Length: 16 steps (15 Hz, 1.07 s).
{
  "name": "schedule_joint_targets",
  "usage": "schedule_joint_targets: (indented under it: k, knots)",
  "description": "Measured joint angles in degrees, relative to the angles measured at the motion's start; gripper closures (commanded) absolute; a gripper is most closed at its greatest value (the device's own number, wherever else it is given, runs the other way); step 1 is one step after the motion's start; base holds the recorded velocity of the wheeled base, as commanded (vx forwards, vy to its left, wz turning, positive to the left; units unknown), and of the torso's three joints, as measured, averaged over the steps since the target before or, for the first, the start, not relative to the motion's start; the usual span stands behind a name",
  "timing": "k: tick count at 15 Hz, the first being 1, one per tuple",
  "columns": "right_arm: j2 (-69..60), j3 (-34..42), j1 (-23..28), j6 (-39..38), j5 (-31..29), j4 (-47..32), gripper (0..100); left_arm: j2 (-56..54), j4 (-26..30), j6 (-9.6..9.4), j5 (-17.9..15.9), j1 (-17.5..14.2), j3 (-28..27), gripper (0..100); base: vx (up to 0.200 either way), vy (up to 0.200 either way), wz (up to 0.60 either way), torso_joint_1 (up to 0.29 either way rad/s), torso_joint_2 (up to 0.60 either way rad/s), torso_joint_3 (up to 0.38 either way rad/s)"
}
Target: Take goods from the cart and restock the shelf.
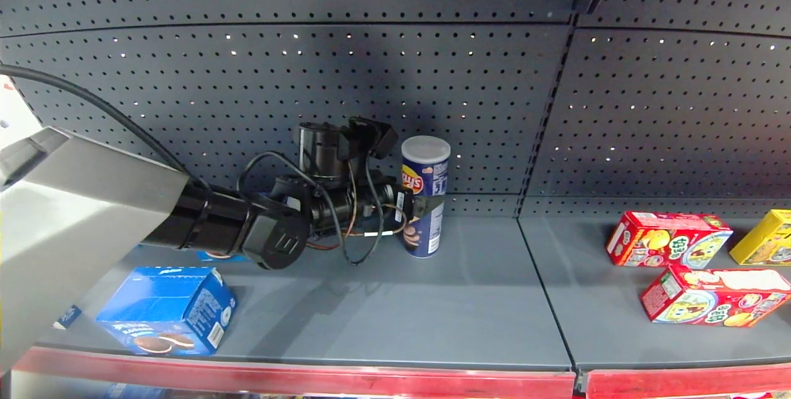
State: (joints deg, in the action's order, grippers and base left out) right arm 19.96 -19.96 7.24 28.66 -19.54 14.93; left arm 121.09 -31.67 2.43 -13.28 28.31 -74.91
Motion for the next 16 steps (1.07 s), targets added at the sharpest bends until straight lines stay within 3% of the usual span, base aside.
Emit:
schedule_joint_targets:
  k: [8,16]
  knots:
    - [-0.3,0.1,0.0,0.8,0.0,-0.1,100,2.5,-0.1,0.33,0.0,0.1,-2.5,0,0.0,0.0,0.0,0.0,0.0,0.0]
    - [-4.4,-0.7,0.0,0.9,0.0,-9.8,100,5.0,-0.4,0.33,0.2,0.1,-6.0,0,0.0,0.0,0.0,0.0,0.0,0.0]
